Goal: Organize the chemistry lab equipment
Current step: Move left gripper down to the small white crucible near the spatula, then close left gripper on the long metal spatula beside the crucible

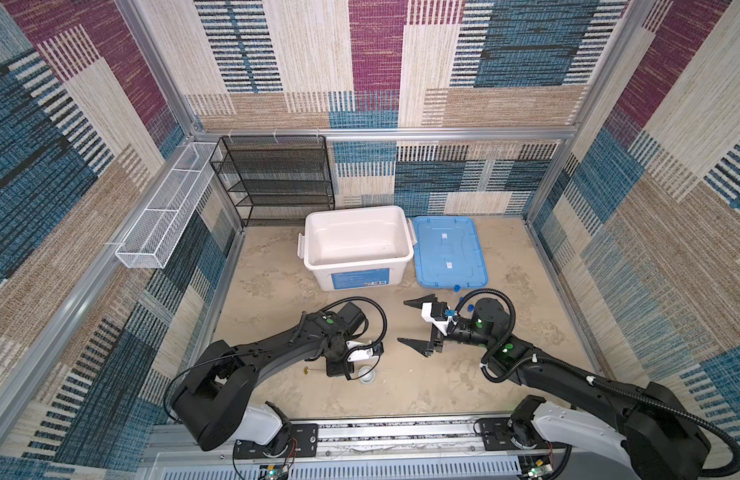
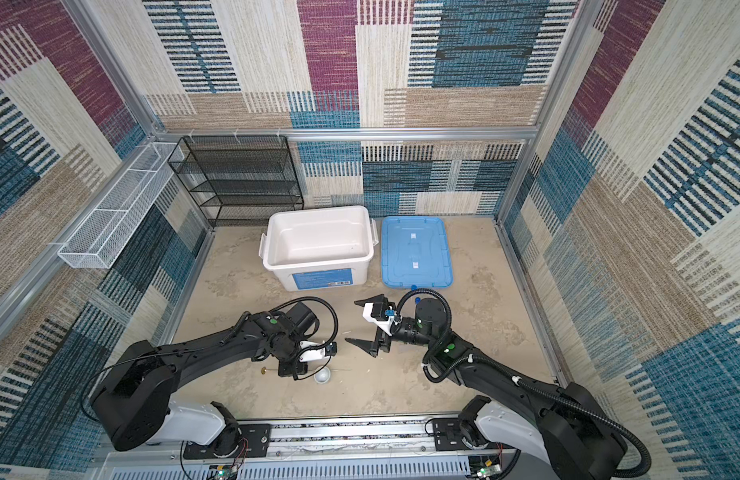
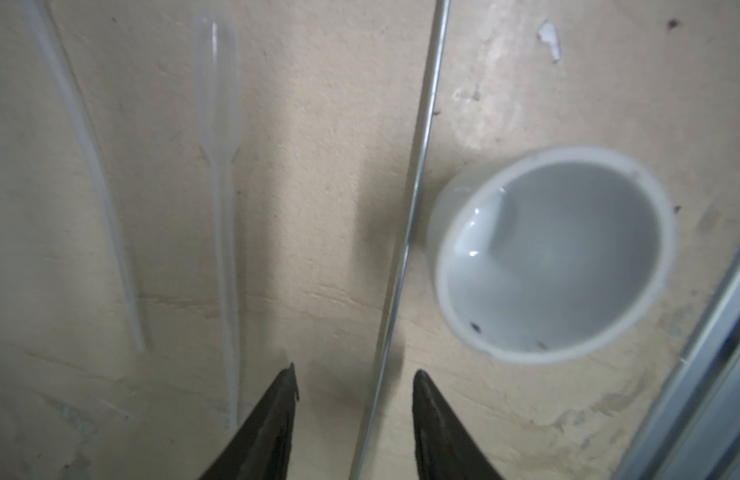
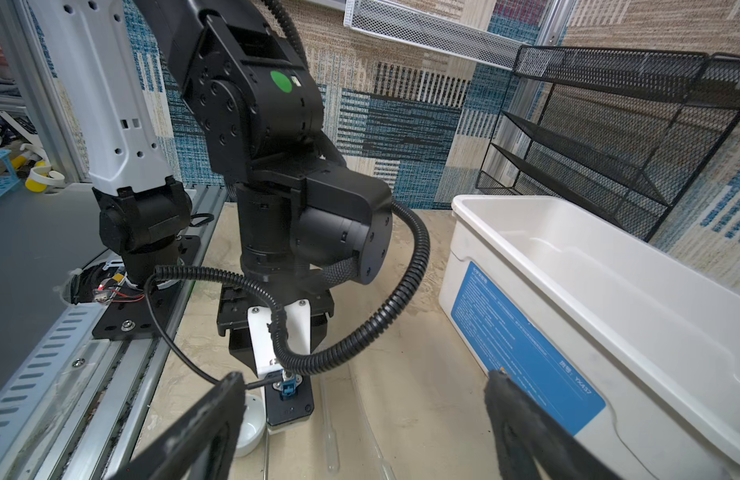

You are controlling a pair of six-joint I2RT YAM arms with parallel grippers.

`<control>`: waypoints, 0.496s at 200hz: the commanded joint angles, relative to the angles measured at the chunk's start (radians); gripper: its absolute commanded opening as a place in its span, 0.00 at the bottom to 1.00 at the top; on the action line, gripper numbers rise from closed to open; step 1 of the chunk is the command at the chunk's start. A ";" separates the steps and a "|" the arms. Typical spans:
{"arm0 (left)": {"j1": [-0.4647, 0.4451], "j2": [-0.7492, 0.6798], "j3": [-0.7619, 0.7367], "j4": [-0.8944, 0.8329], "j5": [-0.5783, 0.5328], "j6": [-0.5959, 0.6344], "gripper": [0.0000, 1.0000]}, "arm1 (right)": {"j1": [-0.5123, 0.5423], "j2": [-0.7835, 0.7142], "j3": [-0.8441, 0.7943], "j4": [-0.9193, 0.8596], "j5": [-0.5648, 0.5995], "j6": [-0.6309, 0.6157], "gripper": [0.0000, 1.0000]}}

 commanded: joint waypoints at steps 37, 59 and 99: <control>-0.041 0.041 -0.021 0.050 -0.010 -0.053 0.38 | 0.001 -0.025 -0.017 0.052 -0.013 -0.027 0.92; -0.051 0.046 -0.036 0.061 -0.024 -0.057 0.33 | 0.000 -0.020 -0.003 0.018 -0.004 -0.029 0.92; -0.052 0.080 -0.029 0.070 -0.050 -0.057 0.19 | 0.001 -0.052 -0.038 0.044 0.022 -0.032 0.92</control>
